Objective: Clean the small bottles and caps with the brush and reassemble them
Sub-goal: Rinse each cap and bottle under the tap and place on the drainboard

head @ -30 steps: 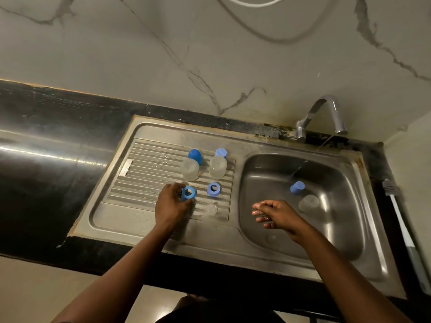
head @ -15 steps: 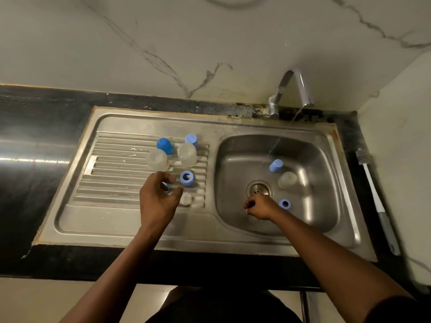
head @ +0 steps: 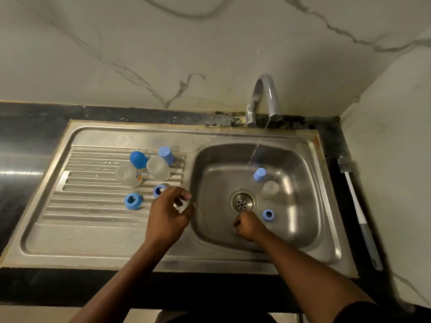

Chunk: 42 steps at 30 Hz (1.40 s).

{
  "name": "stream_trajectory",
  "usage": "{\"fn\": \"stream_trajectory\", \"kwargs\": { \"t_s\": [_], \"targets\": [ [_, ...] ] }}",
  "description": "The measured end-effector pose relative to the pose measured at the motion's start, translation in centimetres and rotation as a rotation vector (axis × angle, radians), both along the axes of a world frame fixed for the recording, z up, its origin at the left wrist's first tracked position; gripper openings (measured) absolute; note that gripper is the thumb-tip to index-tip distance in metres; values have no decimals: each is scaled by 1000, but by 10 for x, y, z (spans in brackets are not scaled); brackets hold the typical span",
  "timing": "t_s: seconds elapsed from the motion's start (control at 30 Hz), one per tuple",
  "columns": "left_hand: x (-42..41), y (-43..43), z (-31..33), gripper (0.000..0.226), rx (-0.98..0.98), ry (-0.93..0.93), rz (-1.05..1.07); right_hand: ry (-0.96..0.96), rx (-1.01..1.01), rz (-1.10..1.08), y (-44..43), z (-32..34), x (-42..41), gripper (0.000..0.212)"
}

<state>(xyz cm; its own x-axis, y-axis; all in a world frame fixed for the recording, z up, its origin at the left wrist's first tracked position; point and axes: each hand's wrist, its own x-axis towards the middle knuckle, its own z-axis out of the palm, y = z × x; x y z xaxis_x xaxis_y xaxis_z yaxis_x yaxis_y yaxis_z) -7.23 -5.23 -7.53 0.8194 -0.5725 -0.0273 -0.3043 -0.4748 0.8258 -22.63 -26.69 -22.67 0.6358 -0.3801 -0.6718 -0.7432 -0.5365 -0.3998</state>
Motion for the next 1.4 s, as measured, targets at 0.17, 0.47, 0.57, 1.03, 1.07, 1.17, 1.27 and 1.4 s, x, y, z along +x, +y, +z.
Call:
{"fn": "stream_trajectory", "kwargs": {
  "t_s": [0.17,0.47,0.57,1.03,1.07,1.17,1.27,1.4],
  "targets": [
    [-3,-33,6,24,8,35,-63,-320,-78,-197,-35,45,5,23],
    [-4,-135,25,8,-26,-15,-227,-753,118,-661,-117,143,42,19],
    [-1,-169,32,10,-71,77,-213,-847,165,-749,-128,166,47,18],
    [4,-241,50,42,-393,784,-26,-910,97,-860,-134,199,70,26],
    [3,-243,53,44,-404,790,-19,-901,71,-883,-133,200,74,30],
    [3,-249,59,43,-438,801,-9,-898,137,-963,-131,204,83,23],
    [5,-253,59,38,-483,817,0,-877,258,-970,-132,207,90,15],
    [13,-252,54,30,-479,816,23,-841,354,-923,-136,205,91,14]
  ]
}}
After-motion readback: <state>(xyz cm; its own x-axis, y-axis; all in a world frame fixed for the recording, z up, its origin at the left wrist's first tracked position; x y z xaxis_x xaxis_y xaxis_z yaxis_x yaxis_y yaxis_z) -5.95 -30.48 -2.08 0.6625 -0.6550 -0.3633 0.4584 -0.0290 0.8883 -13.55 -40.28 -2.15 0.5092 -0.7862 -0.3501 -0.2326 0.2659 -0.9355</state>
